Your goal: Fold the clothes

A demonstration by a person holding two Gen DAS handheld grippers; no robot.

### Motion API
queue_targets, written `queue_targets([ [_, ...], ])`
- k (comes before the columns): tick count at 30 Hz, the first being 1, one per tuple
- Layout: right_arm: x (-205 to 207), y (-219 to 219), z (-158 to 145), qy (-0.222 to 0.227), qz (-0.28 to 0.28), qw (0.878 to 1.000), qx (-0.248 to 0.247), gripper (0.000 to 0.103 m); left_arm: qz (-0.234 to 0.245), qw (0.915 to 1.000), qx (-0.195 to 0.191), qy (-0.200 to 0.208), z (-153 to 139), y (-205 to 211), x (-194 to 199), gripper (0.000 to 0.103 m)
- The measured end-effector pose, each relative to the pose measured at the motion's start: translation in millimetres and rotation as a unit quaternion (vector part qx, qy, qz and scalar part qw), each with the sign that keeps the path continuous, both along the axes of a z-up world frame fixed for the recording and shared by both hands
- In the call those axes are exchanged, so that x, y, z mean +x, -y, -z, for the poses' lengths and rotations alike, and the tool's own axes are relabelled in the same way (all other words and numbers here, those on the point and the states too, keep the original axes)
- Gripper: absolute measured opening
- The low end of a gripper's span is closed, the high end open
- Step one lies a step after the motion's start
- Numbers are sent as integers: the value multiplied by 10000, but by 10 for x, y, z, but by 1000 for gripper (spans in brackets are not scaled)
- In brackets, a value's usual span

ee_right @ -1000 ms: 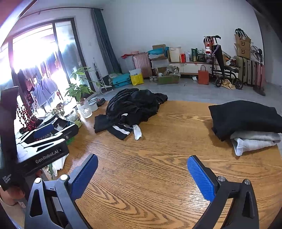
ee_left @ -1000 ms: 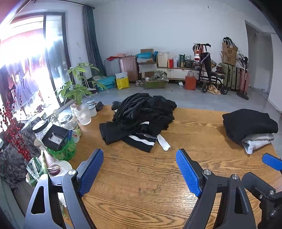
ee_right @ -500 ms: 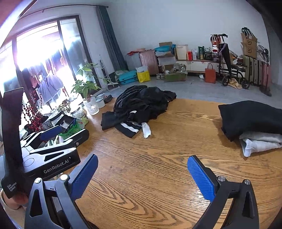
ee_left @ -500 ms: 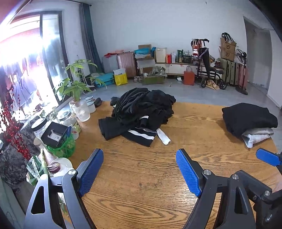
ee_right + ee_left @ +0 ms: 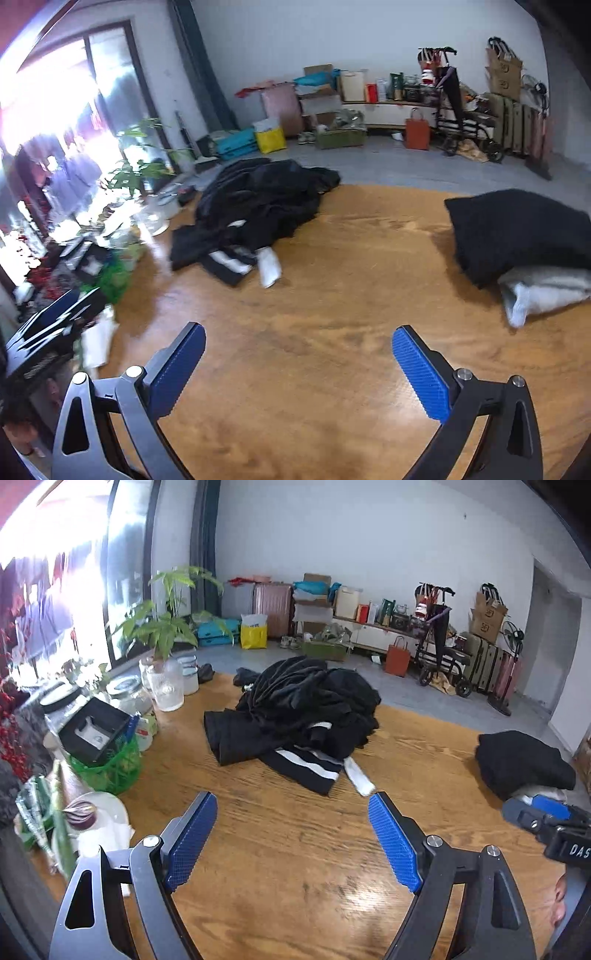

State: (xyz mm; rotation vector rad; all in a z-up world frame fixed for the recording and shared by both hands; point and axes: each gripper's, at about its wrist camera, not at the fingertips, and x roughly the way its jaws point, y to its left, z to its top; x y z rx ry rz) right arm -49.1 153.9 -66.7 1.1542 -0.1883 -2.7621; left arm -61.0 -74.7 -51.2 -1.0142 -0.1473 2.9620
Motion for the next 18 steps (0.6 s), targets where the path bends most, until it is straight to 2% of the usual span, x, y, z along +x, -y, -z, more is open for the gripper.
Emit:
queue_targets([
  [2, -182, 26, 34, -8, 13, 9999, 110, 103, -18, 9999, 9, 115, 89, 28, -247, 83],
  [6, -407, 124, 171, 7, -121, 9999, 2, 102, 169, 9993, 149, 303, 296, 16, -778, 80],
  [12, -708, 338, 400, 125, -377, 9992, 56, 92, 452, 9986, 205, 203, 421, -108, -1422, 79],
  [16, -713, 342, 510, 170, -349, 9992, -72, 93, 410, 9985, 341, 79, 422, -100, -1917, 79],
  [17, -682, 331, 538, 201, -333, 9991, -173, 93, 365, 9985, 396, 62, 424, -100, -2072, 75],
  [18, -652, 320, 566, 232, -318, 9989, -273, 94, 348, 9985, 406, 72, 430, -133, -2203, 60],
])
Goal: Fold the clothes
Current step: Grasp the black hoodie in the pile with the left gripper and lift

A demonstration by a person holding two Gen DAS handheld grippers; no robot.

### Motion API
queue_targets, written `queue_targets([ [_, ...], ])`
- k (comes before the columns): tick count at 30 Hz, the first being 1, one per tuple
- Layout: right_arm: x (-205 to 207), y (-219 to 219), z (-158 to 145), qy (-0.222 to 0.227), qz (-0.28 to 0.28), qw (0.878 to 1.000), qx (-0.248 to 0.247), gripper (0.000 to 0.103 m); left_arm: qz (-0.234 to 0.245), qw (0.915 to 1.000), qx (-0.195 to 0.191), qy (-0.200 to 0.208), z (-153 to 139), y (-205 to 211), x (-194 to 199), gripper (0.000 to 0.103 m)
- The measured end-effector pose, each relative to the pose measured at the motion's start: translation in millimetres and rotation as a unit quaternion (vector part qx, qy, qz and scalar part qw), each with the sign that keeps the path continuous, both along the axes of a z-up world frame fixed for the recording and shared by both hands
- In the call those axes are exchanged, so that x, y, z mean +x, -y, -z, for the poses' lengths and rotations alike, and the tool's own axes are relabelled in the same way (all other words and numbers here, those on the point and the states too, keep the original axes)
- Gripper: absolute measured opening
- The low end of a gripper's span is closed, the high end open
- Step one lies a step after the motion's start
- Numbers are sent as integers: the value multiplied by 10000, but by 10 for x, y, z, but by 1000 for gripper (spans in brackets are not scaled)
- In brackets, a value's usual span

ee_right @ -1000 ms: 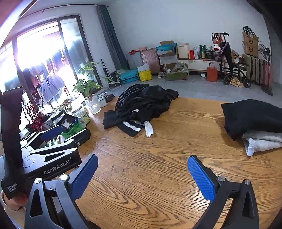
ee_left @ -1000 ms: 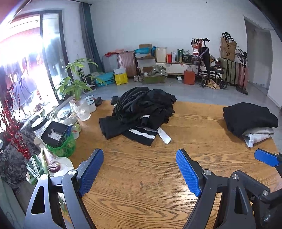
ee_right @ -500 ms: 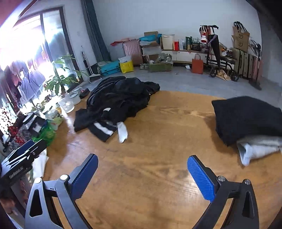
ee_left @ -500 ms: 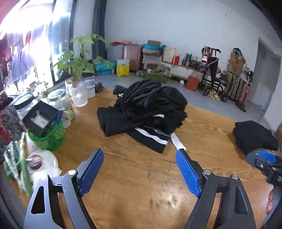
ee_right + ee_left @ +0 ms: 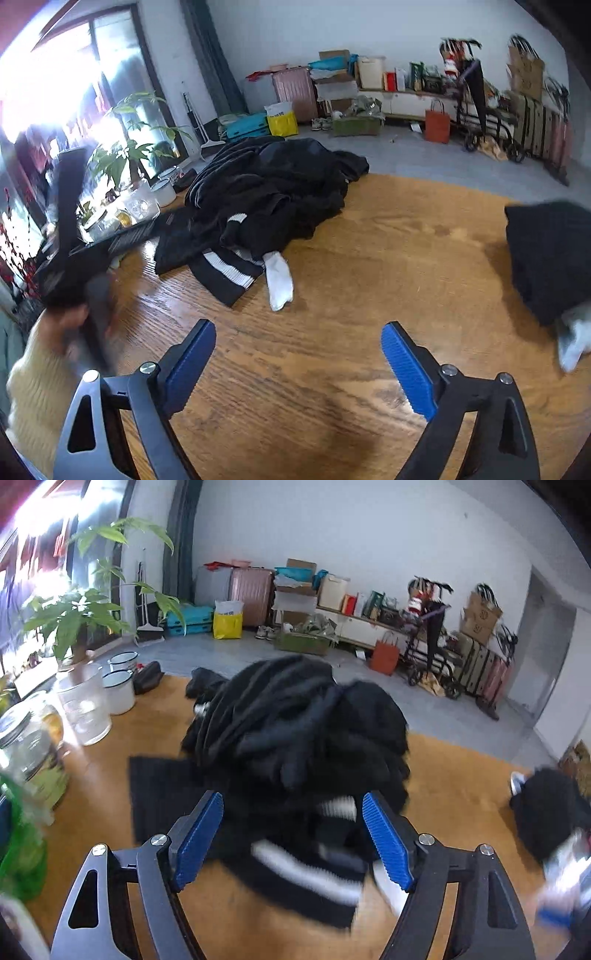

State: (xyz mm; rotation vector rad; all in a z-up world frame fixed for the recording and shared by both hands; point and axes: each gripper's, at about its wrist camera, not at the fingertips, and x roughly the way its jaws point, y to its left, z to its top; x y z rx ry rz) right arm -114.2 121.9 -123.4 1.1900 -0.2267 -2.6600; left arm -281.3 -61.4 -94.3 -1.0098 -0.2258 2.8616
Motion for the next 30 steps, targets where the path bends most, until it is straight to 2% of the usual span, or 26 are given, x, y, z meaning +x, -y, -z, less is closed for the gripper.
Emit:
queue_targets([
  [1, 42, -17, 32, 51, 14, 10000, -63, 94, -7, 9999, -43, 126, 37, -60, -175, 52],
  [2, 88, -36, 66, 107, 27, 9999, -114, 94, -19, 9993, -104, 350, 95, -123, -324, 30],
  [3, 135, -55, 100, 164, 39, 9997, -165, 95, -15, 9978, -134, 651, 181, -159, -461, 16],
  [4, 181, -74, 134, 221, 52, 9995, -216, 95, -35, 9970, -56, 772, 237, -154, -525, 15],
  [6, 257, -110, 187, 335, 62, 9991, -236, 95, -47, 9972, 302, 679, 238, -87, -471, 9],
  [8, 307, -171, 173, 332, 135, 9993, -132, 95, 64, 9957, 689, 614, 198, -1, -350, 8],
  [13, 394, -334, 79, 341, 324, 9985, -277, 95, 637, 9885, 1100, 821, -45, 102, 61, 7],
  [16, 502, -364, -54, 281, 291, 9984, -387, 95, 915, 9876, 847, 954, -241, -17, 505, 7],
  [18, 598, -380, -170, 193, 253, 9985, -456, 95, 920, 9867, 571, 1210, -302, -103, 830, 7],
  [21, 819, -418, -312, 83, 143, 9986, -504, 96, 1009, 9842, 442, 1387, -344, -129, 1319, 7],
  [26, 1158, -392, -378, 129, -72, 9991, -397, 97, 1146, 9791, 684, 1536, -363, -193, 2085, 7],
  [30, 1245, -293, -366, 197, -253, 9991, -263, 97, 1265, 9769, 721, 1567, -416, -288, 2441, 7],
])
